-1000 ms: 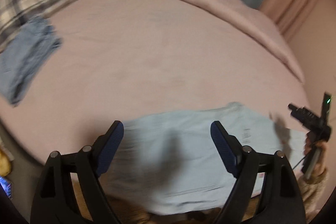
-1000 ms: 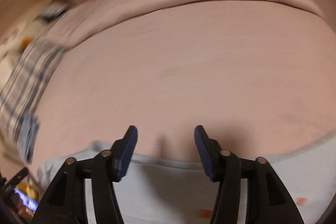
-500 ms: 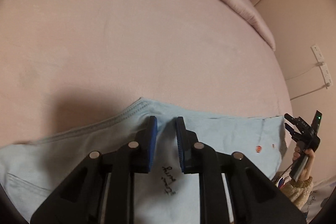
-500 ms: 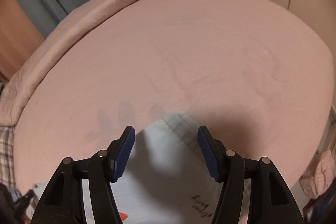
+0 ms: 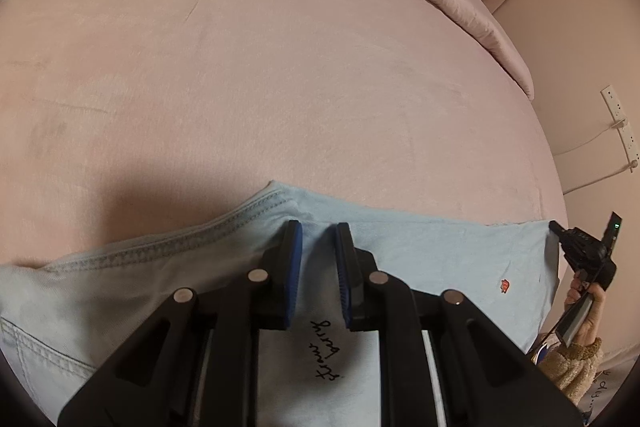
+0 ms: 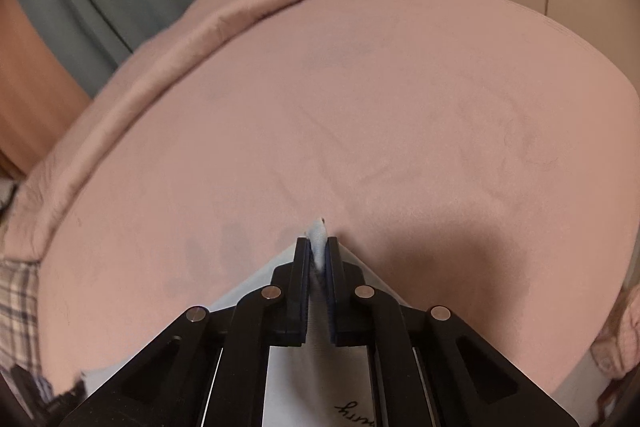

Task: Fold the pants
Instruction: 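Pull the hem with the right gripper to straighten the folded leg, then release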

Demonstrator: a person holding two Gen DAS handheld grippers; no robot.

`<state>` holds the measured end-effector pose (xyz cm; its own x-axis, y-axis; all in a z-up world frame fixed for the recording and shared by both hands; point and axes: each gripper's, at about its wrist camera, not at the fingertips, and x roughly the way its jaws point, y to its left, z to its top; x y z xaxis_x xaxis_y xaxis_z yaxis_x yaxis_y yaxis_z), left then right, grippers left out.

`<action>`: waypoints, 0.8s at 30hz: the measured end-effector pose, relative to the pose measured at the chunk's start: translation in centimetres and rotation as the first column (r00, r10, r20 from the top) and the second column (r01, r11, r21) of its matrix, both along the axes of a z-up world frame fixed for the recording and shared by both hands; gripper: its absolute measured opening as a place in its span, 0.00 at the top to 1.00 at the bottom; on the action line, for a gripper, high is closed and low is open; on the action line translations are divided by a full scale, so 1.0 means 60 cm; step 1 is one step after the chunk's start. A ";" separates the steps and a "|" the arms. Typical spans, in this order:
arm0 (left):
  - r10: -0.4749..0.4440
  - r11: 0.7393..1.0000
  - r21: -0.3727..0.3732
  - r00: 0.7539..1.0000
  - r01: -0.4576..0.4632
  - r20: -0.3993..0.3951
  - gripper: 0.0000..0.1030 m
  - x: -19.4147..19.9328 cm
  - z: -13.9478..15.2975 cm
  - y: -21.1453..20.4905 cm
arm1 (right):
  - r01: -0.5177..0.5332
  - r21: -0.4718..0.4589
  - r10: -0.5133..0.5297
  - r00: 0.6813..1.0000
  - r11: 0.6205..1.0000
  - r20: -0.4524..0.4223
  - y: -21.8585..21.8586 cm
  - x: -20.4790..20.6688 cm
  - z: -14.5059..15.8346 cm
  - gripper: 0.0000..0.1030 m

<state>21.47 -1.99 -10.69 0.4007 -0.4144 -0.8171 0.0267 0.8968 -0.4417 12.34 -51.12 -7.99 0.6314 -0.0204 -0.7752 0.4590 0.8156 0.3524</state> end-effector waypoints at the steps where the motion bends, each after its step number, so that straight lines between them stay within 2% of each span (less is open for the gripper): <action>1: 0.001 1.000 0.000 1.000 -0.001 0.002 0.84 0.000 0.000 0.001 | 0.002 -0.003 -0.002 1.000 1.000 -0.013 0.002 0.005 -0.008 0.95; 4: 0.008 1.000 0.000 1.000 -0.008 0.008 0.83 -0.005 0.004 0.003 | 0.013 -0.004 -0.013 1.000 1.000 -0.013 0.004 0.010 -0.023 0.95; 5: 0.008 1.000 -0.001 1.000 -0.008 0.003 0.81 -0.009 0.008 0.003 | 0.026 0.006 -0.026 1.000 1.000 -0.012 -0.003 0.006 -0.020 0.95; 6: 0.006 1.000 -0.010 1.000 -0.006 0.000 0.74 -0.015 0.013 0.005 | 0.032 0.017 -0.032 0.999 0.999 -0.013 -0.006 0.006 -0.019 0.93; 7: 0.003 1.000 -0.027 1.000 -0.003 0.001 0.69 -0.025 0.021 0.007 | 0.032 0.028 -0.032 0.999 0.999 -0.014 -0.011 0.004 -0.015 0.85; 8: -0.003 0.999 -0.038 1.000 0.003 0.005 0.59 -0.034 0.029 0.006 | 0.035 0.031 -0.035 0.999 0.999 -0.015 -0.015 -0.005 -0.006 0.79; 9: -0.012 0.999 -0.048 1.000 0.012 0.015 0.54 -0.045 0.038 0.006 | 0.043 0.018 -0.042 0.999 0.999 -0.009 -0.016 -0.014 0.002 0.66; 10: -0.018 0.998 -0.051 0.999 0.020 0.029 0.53 -0.061 0.048 0.003 | 0.053 -0.011 -0.053 0.999 0.999 0.005 -0.018 -0.029 0.016 0.54; 11: -0.025 0.998 -0.048 0.999 0.027 0.037 0.53 -0.074 0.055 0.000 | 0.057 -0.034 -0.057 0.998 0.998 0.017 -0.018 -0.047 0.025 0.52; 15: -0.059 0.996 -0.070 0.998 0.061 0.027 0.53 -0.127 0.063 -0.014 | 0.081 -0.044 -0.079 0.996 0.996 0.037 -0.032 -0.109 0.041 0.52; 18: -0.092 0.993 -0.074 0.996 0.092 -0.003 0.53 -0.160 0.052 -0.030 | 0.081 -0.019 -0.081 0.997 0.996 0.017 -0.038 -0.137 0.023 0.52; 21: -0.125 0.992 -0.038 0.992 0.123 -0.026 0.53 -0.181 0.034 -0.051 | 0.071 -0.005 -0.071 0.997 0.997 -0.015 -0.033 -0.148 0.000 0.53; 23: -0.136 0.991 -0.018 0.990 0.135 -0.038 0.53 -0.182 0.025 -0.060 | 0.061 0.004 -0.061 0.998 0.998 -0.024 -0.030 -0.147 -0.012 0.63; 24: -0.132 0.991 -0.012 0.990 0.131 -0.045 0.54 -0.184 0.020 -0.063 | 0.054 0.008 -0.054 0.998 0.999 -0.032 -0.028 -0.145 -0.018 0.74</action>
<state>10.44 -5.76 -9.48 0.3047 -0.4681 -0.8295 0.1238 0.8830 -0.4528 3.62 -52.82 -9.06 0.6048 -0.0472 -0.7950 0.5132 0.7864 0.3438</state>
